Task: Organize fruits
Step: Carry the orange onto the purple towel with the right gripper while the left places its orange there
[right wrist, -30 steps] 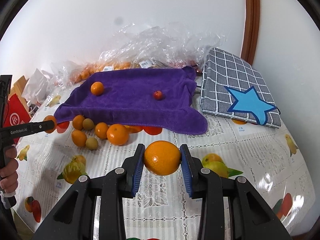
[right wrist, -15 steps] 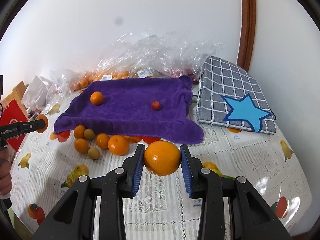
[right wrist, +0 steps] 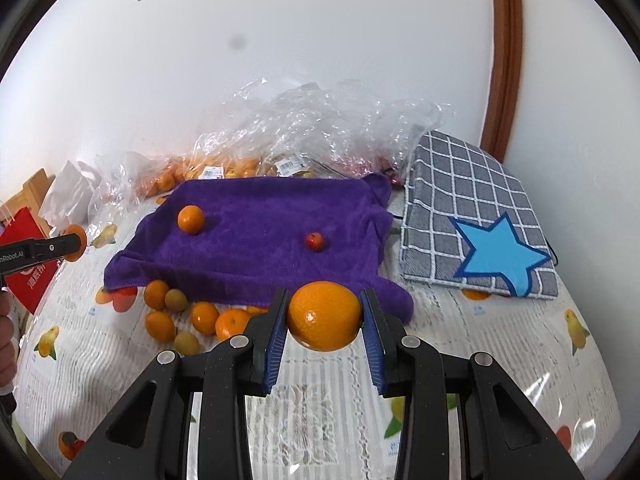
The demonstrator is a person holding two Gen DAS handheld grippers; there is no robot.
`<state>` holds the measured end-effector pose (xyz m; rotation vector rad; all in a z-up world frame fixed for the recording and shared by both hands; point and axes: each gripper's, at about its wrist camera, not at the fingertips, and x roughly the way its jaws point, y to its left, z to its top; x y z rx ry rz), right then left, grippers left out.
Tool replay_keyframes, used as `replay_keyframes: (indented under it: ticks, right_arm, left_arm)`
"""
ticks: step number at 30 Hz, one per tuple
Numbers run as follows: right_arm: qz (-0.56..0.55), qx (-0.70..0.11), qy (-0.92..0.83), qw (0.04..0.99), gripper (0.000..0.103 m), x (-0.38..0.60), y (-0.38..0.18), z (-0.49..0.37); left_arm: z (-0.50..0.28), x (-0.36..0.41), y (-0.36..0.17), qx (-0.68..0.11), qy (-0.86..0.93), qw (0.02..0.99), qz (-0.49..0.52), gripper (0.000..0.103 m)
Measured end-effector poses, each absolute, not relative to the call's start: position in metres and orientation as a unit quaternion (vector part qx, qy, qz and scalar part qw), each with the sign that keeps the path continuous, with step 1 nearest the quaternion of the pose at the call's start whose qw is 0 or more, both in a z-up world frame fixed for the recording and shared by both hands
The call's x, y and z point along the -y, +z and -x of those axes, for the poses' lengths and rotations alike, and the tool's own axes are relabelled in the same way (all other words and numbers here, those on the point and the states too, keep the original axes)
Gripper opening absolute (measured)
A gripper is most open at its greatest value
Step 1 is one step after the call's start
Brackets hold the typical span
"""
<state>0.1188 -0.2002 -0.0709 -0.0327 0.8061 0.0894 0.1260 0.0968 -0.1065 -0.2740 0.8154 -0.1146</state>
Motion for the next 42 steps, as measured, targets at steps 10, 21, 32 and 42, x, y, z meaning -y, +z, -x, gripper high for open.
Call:
replay_keyframes:
  ticks: [10,21,32,42]
  right_arm:
    - [0.028,-0.391,0.050,0.919,0.035,0.192,-0.078,-0.145]
    - [0.013,-0.407,0.053,0.912,0.035,0.194,-0.101,-0.181]
    - [0.017,-0.421,0.044,0.906,0.035,0.193,-0.126,-0.218]
    - [0.009,-0.442,0.036,0.896,0.035,0.196,-0.150,-0.239]
  left_arm:
    - [-0.152,-0.093,-0.110,-0.400,-0.057,0.906,0.127,0.038]
    - [-0.184,-0.082,-0.123,-0.411,-0.061,0.902,0.116,0.038]
    - [-0.223,-0.073,-0.143,-0.429,-0.071,0.894,0.106,0.038]
    - [-0.244,-0.064,-0.162,-0.445,-0.081,0.885,0.106,0.038]
